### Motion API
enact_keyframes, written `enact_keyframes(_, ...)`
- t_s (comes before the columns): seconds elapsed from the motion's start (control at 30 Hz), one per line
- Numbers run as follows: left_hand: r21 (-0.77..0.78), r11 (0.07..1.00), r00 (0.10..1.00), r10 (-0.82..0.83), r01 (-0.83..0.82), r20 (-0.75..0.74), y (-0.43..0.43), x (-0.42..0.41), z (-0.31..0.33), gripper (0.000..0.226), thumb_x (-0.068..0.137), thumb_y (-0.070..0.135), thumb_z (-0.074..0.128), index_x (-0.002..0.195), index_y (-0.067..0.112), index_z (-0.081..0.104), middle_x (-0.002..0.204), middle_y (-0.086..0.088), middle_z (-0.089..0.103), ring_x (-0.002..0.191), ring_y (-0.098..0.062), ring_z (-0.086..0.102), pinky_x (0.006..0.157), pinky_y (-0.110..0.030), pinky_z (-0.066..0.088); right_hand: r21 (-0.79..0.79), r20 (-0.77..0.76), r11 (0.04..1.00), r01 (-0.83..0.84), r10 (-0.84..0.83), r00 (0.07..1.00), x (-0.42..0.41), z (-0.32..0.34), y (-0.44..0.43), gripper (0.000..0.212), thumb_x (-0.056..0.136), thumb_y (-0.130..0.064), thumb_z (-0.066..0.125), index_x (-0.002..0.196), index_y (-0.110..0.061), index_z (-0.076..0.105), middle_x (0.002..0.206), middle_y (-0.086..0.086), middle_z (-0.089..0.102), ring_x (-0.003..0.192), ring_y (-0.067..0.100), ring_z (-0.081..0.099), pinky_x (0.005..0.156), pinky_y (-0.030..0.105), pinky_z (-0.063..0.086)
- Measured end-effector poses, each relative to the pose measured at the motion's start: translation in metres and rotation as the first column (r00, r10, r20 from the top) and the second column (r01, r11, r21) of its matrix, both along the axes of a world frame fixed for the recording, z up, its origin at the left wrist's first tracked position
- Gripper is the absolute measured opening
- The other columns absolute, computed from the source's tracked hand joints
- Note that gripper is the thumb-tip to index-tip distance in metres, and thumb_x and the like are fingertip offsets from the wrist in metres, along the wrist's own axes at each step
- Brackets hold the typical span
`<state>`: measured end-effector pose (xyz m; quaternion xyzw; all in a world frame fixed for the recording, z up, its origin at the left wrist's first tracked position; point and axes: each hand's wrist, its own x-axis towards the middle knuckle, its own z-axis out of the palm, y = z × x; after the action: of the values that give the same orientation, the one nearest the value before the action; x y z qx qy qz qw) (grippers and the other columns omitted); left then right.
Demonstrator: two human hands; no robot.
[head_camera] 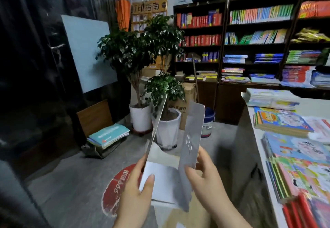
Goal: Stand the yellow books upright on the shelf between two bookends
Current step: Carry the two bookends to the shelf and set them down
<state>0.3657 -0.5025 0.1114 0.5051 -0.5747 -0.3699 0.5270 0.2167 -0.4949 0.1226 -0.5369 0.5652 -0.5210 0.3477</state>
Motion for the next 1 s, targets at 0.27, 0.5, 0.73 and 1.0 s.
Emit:
enact_keyframes(0.27, 0.024, 0.980, 0.979, -0.194, 0.196, -0.068, -0.190, -0.046, 0.009, 0.039, 0.083, 0.014, 0.058, 0.102, 0.046, 0.045, 0.108, 0.020, 0.052, 0.108, -0.007, 0.048, 0.092, -0.022, 0.034, -0.047, -0.039, 0.988, 0.146, -0.148, 0.988, -0.046, 0.013, -0.170, 0.049, 0.087, -0.003, 0.048, 0.126, -0.033, 0.045, 0.129, -0.006, 0.055, 0.122, 0.014, 0.048, 0.105, 0.038, 0.041)
enact_keyframes(0.5, 0.025, 0.911, 0.907, -0.408, 0.413, -0.103, -0.388, -0.119, 0.000, 0.034, 0.087, 0.015, 0.053, 0.119, 0.025, 0.047, 0.119, 0.003, 0.057, 0.113, -0.016, 0.052, 0.098, -0.032, 0.041, -0.133, -0.043, 0.946, 0.297, -0.305, 0.951, -0.107, 0.017, -0.324, 0.052, 0.087, -0.005, 0.052, 0.099, -0.055, 0.046, 0.108, -0.035, 0.054, 0.099, -0.015, 0.052, 0.070, 0.001, 0.043)
enact_keyframes(0.73, -0.001, 0.763, 0.758, -0.644, 0.647, -0.101, -0.536, -0.241, 0.004, 0.038, 0.086, 0.006, 0.051, 0.103, 0.039, 0.043, 0.099, 0.024, 0.052, 0.090, 0.009, 0.049, 0.062, 0.006, 0.039, -0.154, -0.091, 0.842, 0.517, -0.533, 0.841, -0.214, 0.020, -0.447, 0.043, 0.087, -0.002, 0.048, 0.113, -0.036, 0.047, 0.102, -0.027, 0.054, 0.088, -0.014, 0.054, 0.063, -0.002, 0.042)
enact_keyframes(1.0, 0.022, 0.736, 0.735, -0.674, 0.677, -0.079, -0.683, -0.411, 0.008, 0.038, 0.086, 0.003, 0.049, 0.109, 0.032, 0.039, 0.123, 0.000, 0.050, 0.115, -0.017, 0.049, 0.096, -0.030, 0.042, -0.174, -0.082, 0.805, 0.567, -0.586, 0.806, -0.375, 0.022, -0.588, 0.044, 0.087, 0.001, 0.047, 0.109, -0.038, 0.043, 0.105, -0.022, 0.053, 0.096, -0.004, 0.051, 0.067, 0.000, 0.043)
